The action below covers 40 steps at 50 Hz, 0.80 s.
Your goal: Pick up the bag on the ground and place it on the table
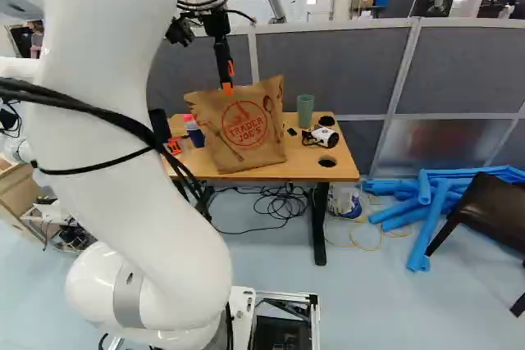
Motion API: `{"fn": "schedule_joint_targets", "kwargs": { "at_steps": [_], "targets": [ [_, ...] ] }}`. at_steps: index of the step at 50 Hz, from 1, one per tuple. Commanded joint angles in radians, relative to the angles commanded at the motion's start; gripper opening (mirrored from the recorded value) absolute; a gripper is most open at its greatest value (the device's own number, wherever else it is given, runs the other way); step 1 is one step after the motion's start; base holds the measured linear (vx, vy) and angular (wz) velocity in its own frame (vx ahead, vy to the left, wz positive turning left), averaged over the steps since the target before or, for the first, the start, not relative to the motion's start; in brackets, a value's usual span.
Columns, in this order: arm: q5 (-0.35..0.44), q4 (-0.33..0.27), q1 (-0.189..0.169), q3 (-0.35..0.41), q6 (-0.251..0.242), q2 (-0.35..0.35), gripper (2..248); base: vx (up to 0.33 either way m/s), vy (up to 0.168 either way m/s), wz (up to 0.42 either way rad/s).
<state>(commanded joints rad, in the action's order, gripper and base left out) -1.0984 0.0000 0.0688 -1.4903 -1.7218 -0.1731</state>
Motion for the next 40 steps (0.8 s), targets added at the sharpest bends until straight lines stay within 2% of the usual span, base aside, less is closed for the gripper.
{"fn": "schedule_joint_targets", "kwargs": {
  "at_steps": [40],
  "targets": [
    [0.000, 0.000, 0.000, 0.000, 0.000, 0.000, 247, -0.004, -0.001, 0.007]
  ]
}}
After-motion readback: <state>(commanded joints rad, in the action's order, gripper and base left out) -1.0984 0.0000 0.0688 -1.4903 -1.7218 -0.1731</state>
